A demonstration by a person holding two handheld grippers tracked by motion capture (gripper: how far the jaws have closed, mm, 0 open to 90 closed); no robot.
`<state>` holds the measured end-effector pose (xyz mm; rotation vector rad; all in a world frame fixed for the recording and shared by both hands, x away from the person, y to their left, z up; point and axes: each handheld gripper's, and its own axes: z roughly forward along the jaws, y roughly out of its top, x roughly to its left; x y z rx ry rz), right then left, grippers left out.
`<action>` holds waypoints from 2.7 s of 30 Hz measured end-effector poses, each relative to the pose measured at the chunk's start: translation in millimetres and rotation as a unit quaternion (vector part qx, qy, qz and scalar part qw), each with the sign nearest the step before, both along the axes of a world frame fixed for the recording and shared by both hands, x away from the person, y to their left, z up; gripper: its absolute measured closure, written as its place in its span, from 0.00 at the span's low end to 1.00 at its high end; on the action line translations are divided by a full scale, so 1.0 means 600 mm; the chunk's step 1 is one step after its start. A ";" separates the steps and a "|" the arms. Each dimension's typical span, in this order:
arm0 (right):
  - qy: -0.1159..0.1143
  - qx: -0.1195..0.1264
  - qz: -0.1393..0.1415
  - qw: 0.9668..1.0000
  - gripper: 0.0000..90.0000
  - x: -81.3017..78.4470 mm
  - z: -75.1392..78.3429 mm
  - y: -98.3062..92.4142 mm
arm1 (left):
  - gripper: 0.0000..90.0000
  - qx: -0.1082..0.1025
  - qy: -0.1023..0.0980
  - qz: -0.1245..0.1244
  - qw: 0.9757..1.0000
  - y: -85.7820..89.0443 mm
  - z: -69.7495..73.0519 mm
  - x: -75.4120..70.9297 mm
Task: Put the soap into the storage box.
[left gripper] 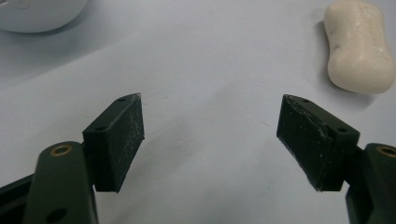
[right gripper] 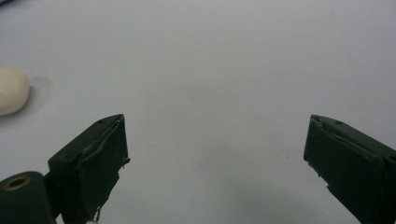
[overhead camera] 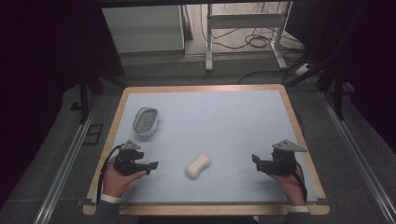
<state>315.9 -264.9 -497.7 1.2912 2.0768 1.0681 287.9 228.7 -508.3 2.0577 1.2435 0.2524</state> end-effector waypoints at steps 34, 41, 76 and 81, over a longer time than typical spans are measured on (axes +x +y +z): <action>-0.016 -0.022 0.020 0.999 0.11 0.009 0.007 0.013 | 0.31 0.033 -0.017 -0.003 0.999 -0.035 0.091 -0.038; -0.017 -0.017 0.020 1.000 0.11 0.008 0.010 0.013 | 0.29 0.037 -0.016 -0.019 0.999 -0.062 0.103 -0.034; -0.017 -0.011 0.033 0.999 0.11 0.005 0.018 0.007 | 0.29 0.065 0.015 -0.108 0.992 -0.209 0.103 0.003; -0.017 -0.015 0.034 0.999 0.11 0.004 0.020 0.008 | 0.30 0.070 0.028 -0.115 0.991 -0.228 0.089 0.016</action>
